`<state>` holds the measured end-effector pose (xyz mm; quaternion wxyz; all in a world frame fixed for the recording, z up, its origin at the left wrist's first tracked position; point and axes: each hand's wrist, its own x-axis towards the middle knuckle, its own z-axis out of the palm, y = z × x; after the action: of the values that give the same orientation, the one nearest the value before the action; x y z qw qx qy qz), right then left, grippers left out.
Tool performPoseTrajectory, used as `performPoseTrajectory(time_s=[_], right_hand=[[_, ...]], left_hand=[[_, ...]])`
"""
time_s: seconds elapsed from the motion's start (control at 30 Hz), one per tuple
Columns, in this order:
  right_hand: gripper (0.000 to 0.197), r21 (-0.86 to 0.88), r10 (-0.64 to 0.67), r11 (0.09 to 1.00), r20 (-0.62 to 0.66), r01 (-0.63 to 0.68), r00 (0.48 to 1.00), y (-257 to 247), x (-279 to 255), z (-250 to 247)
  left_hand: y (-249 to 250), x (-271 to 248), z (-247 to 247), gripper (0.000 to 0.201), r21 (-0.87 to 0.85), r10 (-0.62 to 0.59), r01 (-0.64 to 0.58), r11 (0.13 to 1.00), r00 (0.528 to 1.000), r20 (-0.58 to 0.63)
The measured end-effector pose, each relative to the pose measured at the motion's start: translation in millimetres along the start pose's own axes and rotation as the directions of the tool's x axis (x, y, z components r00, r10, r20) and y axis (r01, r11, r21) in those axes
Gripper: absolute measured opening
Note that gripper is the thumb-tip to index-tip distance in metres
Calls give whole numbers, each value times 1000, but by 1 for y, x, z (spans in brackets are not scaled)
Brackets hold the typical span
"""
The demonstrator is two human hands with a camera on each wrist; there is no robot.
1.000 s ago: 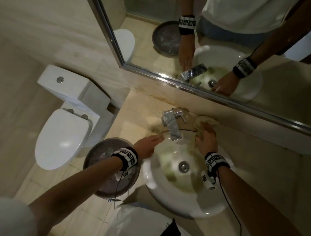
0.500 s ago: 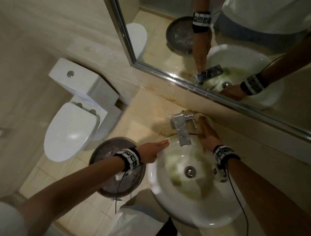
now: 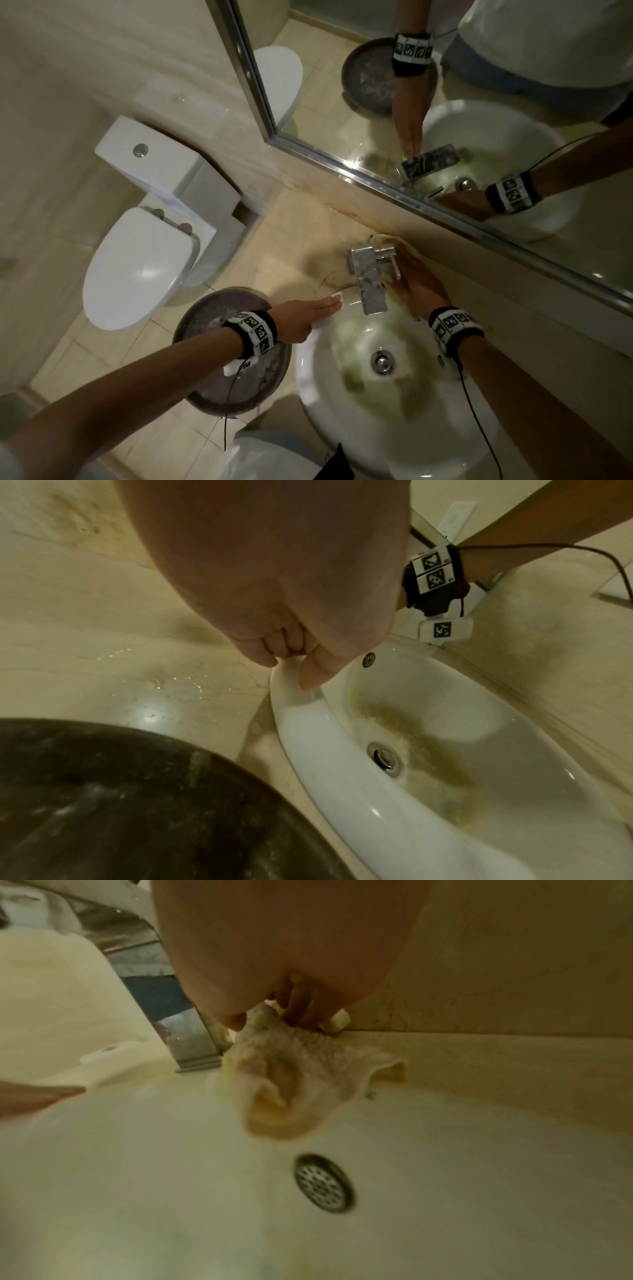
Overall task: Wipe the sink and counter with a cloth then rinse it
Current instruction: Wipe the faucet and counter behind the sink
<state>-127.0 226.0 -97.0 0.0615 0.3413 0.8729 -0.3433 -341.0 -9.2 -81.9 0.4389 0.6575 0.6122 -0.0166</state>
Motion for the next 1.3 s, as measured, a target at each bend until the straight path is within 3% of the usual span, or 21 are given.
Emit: performPoseTrajectory(time_s=[0.1, 0.17, 0.43, 0.5, 0.6, 0.7, 0.8, 0.9, 1.0, 1.03, 1.17, 1.3], right_hand=[[74, -268, -203, 943, 0, 195, 979, 25, 1, 2], [77, -336, -240, 912, 31, 236, 970, 32, 7, 2], [63, -166, -305, 936, 61, 311, 951, 3, 18, -5], [57, -195, -291, 934, 67, 299, 954, 2, 27, -1], [63, -227, -260, 934, 105, 277, 960, 18, 42, 11], [62, -291, -267, 913, 106, 286, 958, 20, 45, 12], [70, -315, -356, 880, 55, 355, 933, 15, 35, 5], [72, -323, -318, 887, 87, 329, 944, 30, 20, 0], [68, -329, -295, 891, 105, 314, 950, 42, 3, 1], [69, -329, -294, 890, 115, 315, 949, 42, 0, 1], [77, -364, -261, 885, 128, 290, 957, 38, -4, 2], [71, -396, -188, 890, 130, 225, 973, 32, 1, 2]], left_hand=[[-4, 1, 0, 96, 12, 21, -21, 1000, 1000, 9], [-7, 2, 2, 97, 22, 30, -30, 999, 999, 17], [-14, 5, 8, 103, 36, 66, -66, 997, 998, 8], [-16, 6, 8, 103, 57, 60, -60, 997, 998, -5], [-16, 8, 6, 101, 83, 58, -57, 995, 998, -7], [-18, 12, -5, 87, 31, 21, -22, 999, 1000, 10], [-20, 26, -37, 62, 52, -24, 33, 998, 986, -166], [-12, 52, -82, 47, 181, 44, 23, 983, 934, -356], [-1, 84, -115, 44, 341, 155, 1, 940, 889, -431], [1, 95, -122, 43, 375, 197, -26, 927, 882, -427], [3, 130, -142, 42, 297, 187, -115, 948, 956, -225], [-12, 144, -145, 46, 281, 142, -72, 957, 961, -236]])
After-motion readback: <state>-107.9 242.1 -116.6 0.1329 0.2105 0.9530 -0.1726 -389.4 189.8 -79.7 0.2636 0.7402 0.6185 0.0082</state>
